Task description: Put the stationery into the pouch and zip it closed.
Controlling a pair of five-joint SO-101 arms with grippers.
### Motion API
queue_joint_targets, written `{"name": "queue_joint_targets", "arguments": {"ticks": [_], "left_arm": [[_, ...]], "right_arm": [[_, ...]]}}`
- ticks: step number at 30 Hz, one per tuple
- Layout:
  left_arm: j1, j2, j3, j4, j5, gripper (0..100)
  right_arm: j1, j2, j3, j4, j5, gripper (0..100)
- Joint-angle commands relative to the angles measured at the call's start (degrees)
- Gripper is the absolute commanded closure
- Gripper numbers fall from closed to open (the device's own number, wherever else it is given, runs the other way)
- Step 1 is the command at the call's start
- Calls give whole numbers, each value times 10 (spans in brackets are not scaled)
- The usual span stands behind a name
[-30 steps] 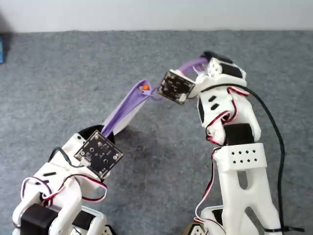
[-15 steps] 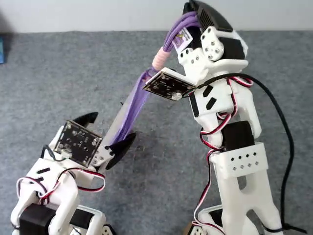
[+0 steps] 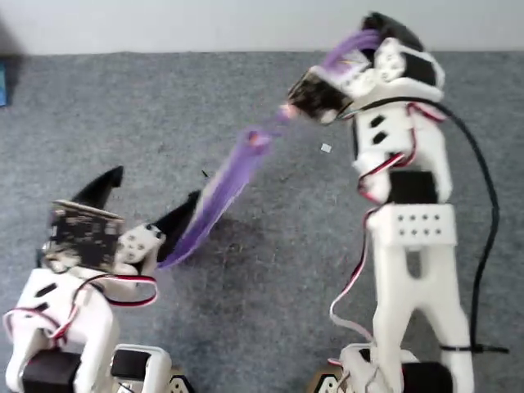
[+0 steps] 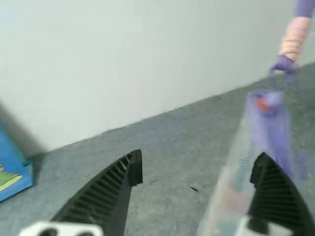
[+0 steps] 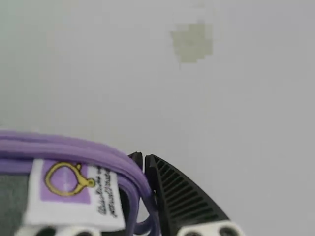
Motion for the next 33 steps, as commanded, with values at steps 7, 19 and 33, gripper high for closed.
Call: {"name": "queue_joint_targets", "arguments": {"ticks": [7,19,33], "left_arm": [[-81,-1,-43,-11,33,656],[-91,0,51,-14,34,797],[-87,0,107,-14,34,987]], "right_arm": [[125,87,-7,72,-69,806],[116,90,-9,301,-251,768],[89,-69,-5,614,-514,983]]}}
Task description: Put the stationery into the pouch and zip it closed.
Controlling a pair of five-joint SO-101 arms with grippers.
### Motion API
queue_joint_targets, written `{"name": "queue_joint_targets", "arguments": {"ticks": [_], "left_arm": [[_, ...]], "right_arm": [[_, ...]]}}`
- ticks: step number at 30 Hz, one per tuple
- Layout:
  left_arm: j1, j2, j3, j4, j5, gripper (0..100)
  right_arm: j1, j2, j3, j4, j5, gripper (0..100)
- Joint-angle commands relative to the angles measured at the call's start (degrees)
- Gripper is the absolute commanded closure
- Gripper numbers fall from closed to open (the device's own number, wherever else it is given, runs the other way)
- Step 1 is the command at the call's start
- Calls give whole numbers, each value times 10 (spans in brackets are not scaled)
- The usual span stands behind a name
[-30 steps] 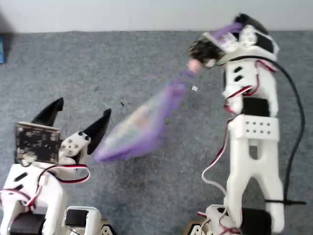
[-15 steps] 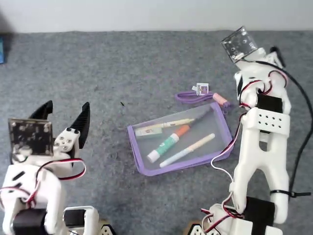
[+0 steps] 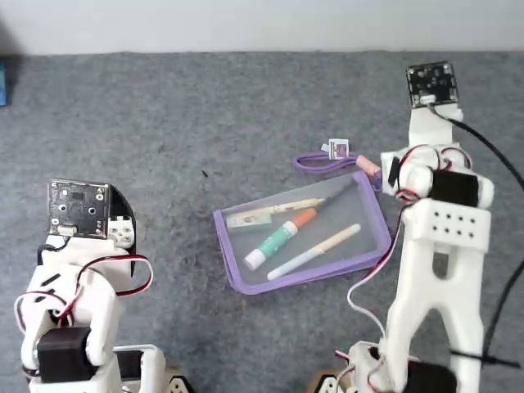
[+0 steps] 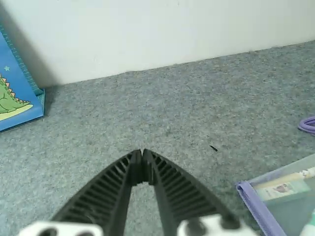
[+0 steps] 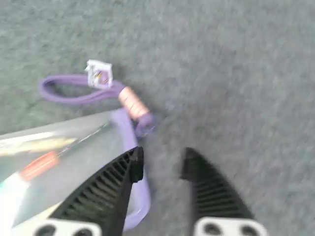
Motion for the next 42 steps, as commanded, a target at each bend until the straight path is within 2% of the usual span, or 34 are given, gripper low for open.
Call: {"name": "queue_joint_targets", "arguments": {"ticks": [1,6,9,13,15,19,25,31,38,42], "left_arm": [[0,-3,-1,-14,6,987],[3,-4,13,-7,6,987],[33,-4,12,43,21,986],[79,-4,11,69,194,985],[92,-4,18,55,251,985],[109,-8,57,12,251,986],[139,-119,146,-52,231,987],[138,-269,273,-80,201,987],[136,-268,342,-130,193,987],[136,-274,426,-187,125,987]], "right_arm": [[-9,-65,-5,67,-34,963],[-17,-142,-4,168,-108,987],[-27,-189,-4,237,-120,990],[-44,-242,16,280,-120,990],[-47,-270,55,278,-120,990],[-42,-363,185,224,-121,990],[-41,-625,366,101,-142,991],[-40,-793,527,88,-115,991],[-42,-793,605,57,-143,991],[-42,-796,674,53,-149,991]]}}
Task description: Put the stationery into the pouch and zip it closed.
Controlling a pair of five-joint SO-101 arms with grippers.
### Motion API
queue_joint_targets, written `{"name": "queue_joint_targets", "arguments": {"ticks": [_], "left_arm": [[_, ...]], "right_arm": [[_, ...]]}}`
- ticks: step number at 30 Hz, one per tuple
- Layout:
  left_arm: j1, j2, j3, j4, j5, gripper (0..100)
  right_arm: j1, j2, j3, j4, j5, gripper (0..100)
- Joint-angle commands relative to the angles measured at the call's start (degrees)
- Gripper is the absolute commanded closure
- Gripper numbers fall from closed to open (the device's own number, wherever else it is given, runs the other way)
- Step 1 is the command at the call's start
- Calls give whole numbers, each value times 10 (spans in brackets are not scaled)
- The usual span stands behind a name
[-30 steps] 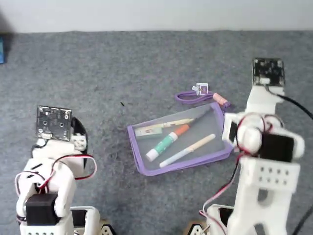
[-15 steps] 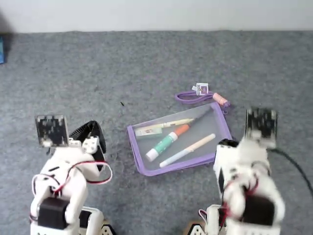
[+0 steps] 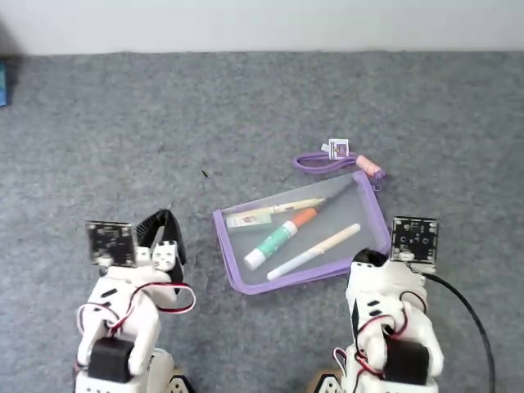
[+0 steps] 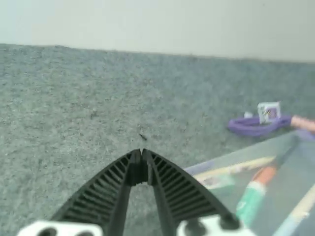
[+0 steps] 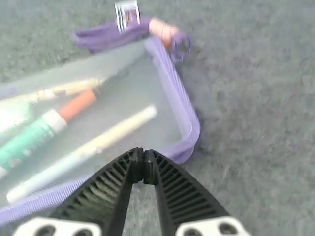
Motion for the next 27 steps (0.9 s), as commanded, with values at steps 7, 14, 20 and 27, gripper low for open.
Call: {"name": "queue_joint_targets", "arguments": {"ticks": [7,14,20,27], "left_arm": [[8,-4,84,-104,-102,987],[4,-4,84,36,-106,987],[4,-5,84,141,-105,987],[5,-6,84,179,-105,986]], "right_arm": [[1,-6,126,-11,-8,990],[5,-5,142,3,-10,990],[2,-6,142,29,-9,990],[3,-6,142,29,-9,990]]}}
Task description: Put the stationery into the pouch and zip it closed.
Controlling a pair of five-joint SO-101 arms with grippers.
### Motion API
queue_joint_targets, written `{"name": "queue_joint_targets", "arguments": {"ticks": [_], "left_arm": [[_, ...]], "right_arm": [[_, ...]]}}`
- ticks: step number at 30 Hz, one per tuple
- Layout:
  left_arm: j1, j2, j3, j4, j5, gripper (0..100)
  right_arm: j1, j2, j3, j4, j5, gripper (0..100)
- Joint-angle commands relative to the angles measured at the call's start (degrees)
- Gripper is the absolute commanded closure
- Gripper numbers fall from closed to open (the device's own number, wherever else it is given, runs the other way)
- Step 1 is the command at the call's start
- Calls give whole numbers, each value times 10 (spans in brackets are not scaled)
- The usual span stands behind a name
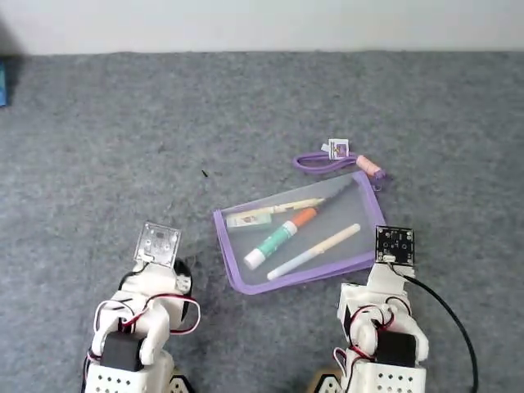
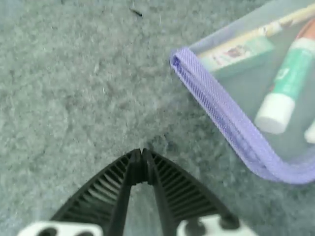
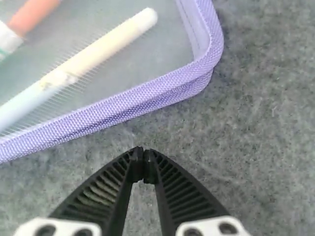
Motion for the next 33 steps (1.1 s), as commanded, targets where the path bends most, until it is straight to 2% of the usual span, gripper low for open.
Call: {"name": "queue_joint_targets", "arguments": {"ticks": [1,33], "left_arm": [[3,-6,-3,22,-6,986],[4,-6,-3,28,-6,986]], "right_arm": [[3,-6,10,4,-4,990],[3,-6,10,4,-4,990]]}}
